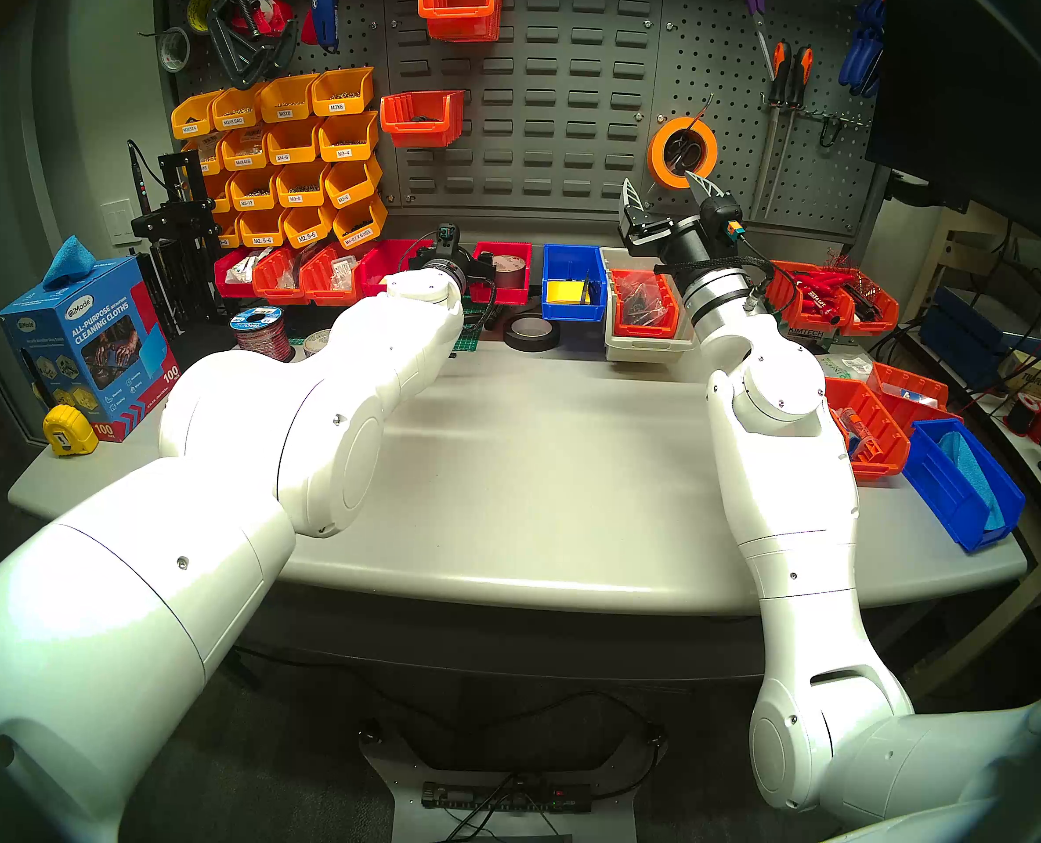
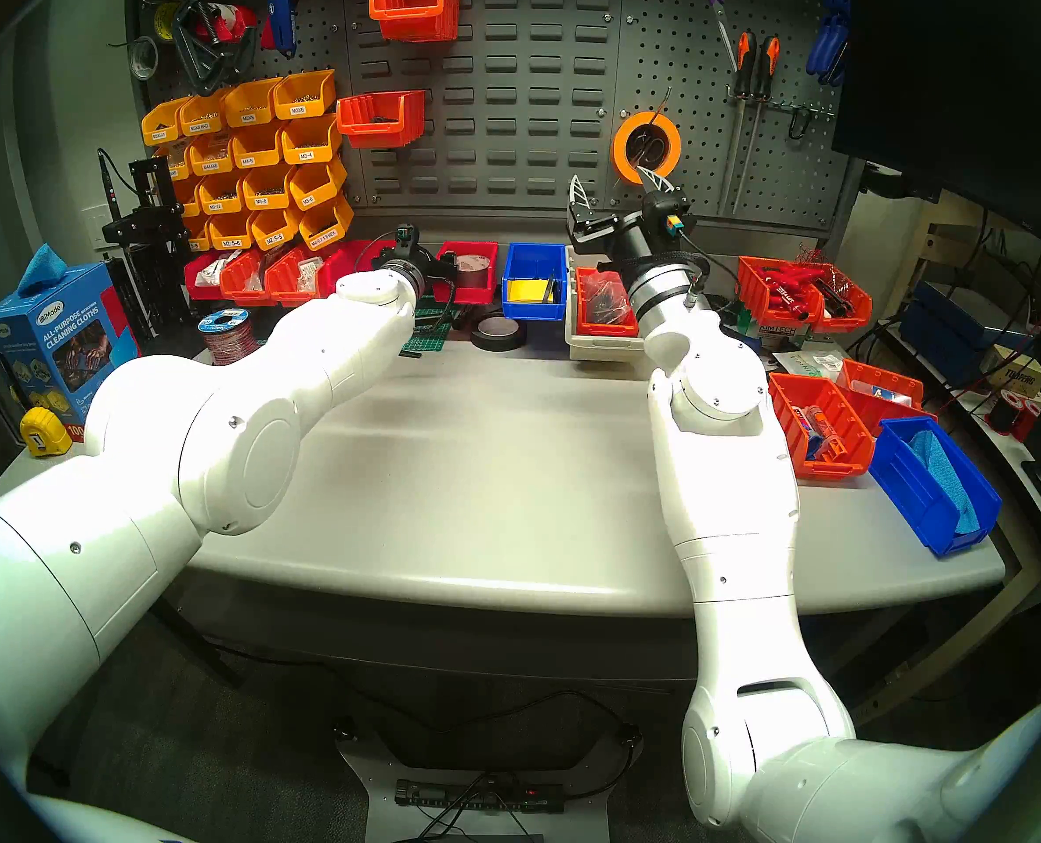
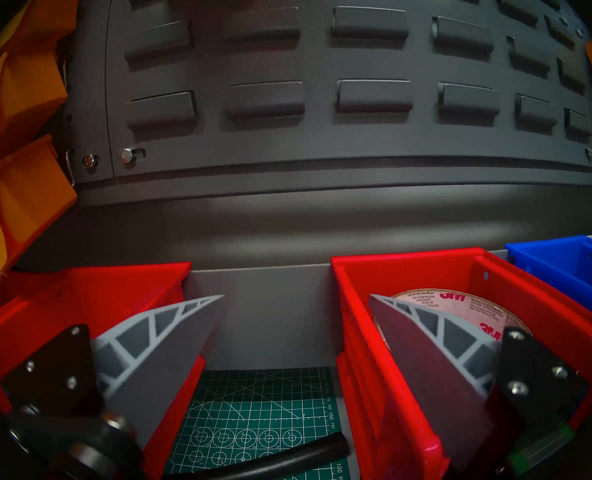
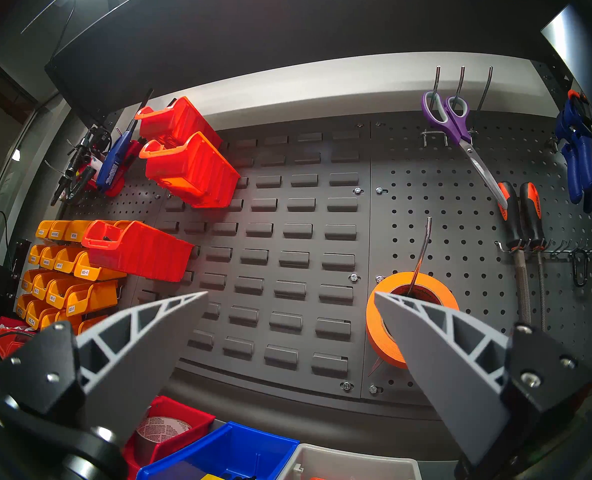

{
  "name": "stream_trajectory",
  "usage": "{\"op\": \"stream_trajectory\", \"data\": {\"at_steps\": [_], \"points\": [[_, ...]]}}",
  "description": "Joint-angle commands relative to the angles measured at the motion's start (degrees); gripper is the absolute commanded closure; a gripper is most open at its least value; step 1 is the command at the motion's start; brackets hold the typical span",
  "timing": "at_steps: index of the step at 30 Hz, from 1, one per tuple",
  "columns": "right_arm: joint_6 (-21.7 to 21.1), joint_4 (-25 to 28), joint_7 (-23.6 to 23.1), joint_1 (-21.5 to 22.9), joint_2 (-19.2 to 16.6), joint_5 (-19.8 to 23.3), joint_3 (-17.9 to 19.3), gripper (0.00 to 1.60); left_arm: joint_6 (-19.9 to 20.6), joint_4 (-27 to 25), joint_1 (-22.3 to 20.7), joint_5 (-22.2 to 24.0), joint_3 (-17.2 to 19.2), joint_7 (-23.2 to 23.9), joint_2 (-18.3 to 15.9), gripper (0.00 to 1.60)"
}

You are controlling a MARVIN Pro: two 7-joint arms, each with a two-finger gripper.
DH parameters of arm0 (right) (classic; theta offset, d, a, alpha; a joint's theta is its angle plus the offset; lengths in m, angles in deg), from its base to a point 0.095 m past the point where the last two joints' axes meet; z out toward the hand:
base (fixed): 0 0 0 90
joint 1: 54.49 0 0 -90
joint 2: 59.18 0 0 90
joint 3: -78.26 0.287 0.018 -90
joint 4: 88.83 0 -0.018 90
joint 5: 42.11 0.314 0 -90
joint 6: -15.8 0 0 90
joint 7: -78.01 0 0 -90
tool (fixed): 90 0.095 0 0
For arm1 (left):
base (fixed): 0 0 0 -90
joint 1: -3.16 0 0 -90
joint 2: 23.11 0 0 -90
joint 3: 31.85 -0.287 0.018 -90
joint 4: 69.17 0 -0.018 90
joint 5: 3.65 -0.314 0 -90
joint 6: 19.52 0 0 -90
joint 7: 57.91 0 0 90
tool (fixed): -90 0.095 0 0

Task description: Hang all the unorganized tool boxes onto the wall

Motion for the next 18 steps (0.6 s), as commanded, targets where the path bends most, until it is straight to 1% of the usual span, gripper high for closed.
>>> {"op": "stream_trajectory", "data": {"at_steps": [1, 5, 10, 16, 17, 18], "points": [[0.1, 0.7, 0.1, 0.5, 0.0, 0.0, 0.1, 0.0, -3.3, -3.7, -1.0, 0.0, -0.2, 1.1, 0.8, 0.0], [0.1, 0.7, 0.1, 0.5, 0.0, 0.0, 0.1, 0.0, -3.8, -5.2, -0.3, 0.1, 0.0, 1.3, 0.7, 0.0], [0.1, 0.8, 0.1, 0.5, 0.0, 0.0, 0.1, 0.0, -2.8, -8.1, 1.1, 0.9, 1.0, 1.4, 0.4, 0.0], [0.1, 0.8, 0.1, 0.5, 0.0, 0.0, 0.1, 0.0, -1.3, -13.5, 3.9, 1.6, 1.9, 1.0, -0.6, 0.0], [0.1, 0.8, 0.1, 0.5, 0.0, 0.0, 0.1, 0.0, -1.5, -13.4, 4.0, 1.6, 2.0, 1.1, -0.7, 0.0], [0.1, 0.8, 0.1, 0.5, 0.0, 0.0, 0.1, 0.0, -0.7, -15.5, 5.3, 1.7, 2.1, 1.0, -1.1, 0.0]]}}
